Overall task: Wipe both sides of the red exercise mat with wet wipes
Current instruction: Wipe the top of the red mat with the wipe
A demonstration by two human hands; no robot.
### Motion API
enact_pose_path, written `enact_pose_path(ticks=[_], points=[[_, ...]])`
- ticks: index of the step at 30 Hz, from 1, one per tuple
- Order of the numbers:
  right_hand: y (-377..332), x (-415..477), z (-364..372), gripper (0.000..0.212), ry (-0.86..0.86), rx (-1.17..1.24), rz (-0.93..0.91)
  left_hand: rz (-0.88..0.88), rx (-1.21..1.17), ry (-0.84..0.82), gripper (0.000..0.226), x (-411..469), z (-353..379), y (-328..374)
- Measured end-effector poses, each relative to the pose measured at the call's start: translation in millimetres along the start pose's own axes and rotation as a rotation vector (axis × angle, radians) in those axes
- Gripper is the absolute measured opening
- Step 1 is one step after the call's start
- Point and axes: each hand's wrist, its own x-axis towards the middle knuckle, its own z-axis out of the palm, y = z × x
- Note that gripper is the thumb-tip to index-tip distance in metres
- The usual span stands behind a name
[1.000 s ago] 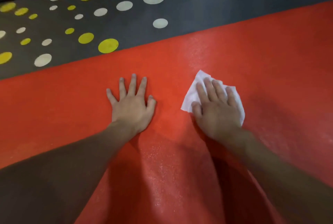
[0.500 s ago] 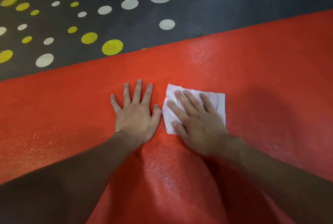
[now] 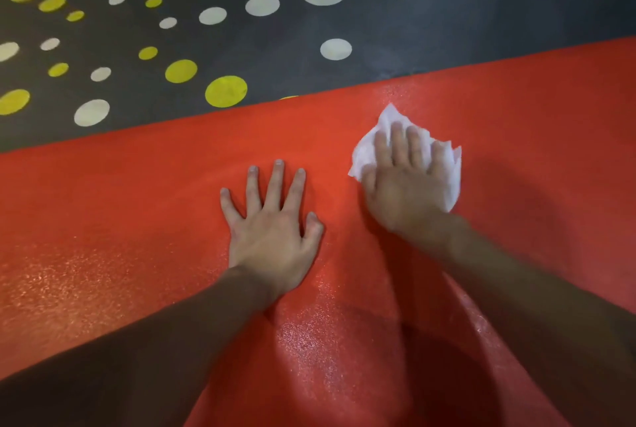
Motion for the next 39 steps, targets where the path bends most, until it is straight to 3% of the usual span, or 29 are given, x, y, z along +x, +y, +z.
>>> enact_pose_path(ticks=[4, 5, 8, 9, 12, 14, 18, 23, 27, 28, 32, 33, 36, 37, 39], points=[[-12, -14, 2, 0.070, 0.014, 0.051, -0.413, 0.005, -0.002, -0.001, 0.070, 1, -1, 0], [1, 3, 0, 0.069, 0.042, 0.037, -0.397, 0.004, -0.004, -0.001, 0.070, 1, -1, 0], [15, 48, -7, 0.063, 0.054, 0.031, 0.017, 0.006, -0.007, 0.009, 0.069, 2, 0, 0], [1, 51, -4, 0.062, 0.038, 0.048, 0.066, 0.007, -0.010, 0.015, 0.069, 1, 0, 0], [-33, 29, 1, 0.066, 0.034, 0.053, -0.246, 0.010, -0.012, 0.007, 0.069, 0, -2, 0], [-18, 47, -5, 0.073, 0.057, 0.024, -0.343, 0.006, -0.017, 0.004, 0.069, 0, -1, -1], [-10, 101, -17, 0.061, 0.008, 0.100, 0.044, 0.012, -0.023, 0.018, 0.069, 1, 0, -1], [-46, 92, -13, 0.057, 0.011, 0.063, -0.400, 0.014, -0.020, 0.016, 0.068, 1, -1, -1], [-38, 119, -21, 0.059, 0.019, 0.040, -0.063, 0.015, -0.035, 0.015, 0.068, 1, 0, -1], [-53, 111, -20, 0.059, 0.006, 0.045, -0.096, 0.016, -0.033, 0.015, 0.069, 2, 0, -1], [-68, 74, -13, 0.057, 0.018, 0.027, -0.579, 0.013, -0.042, 0.024, 0.069, 0, 0, -2], [-52, 84, -16, 0.059, 0.067, -0.017, -0.548, 0.008, -0.057, 0.025, 0.069, 1, 0, -1], [-22, 104, -21, 0.059, 0.058, -0.029, -0.115, -0.008, -0.101, 0.044, 0.071, 1, 1, -2], [-32, 97, -17, 0.060, 0.030, -0.021, -0.079, -0.012, -0.114, 0.052, 0.074, 1, 1, -2], [-61, 66, -7, 0.065, 0.033, 0.001, -0.280, -0.016, -0.135, 0.059, 0.080, 1, 1, -2]])
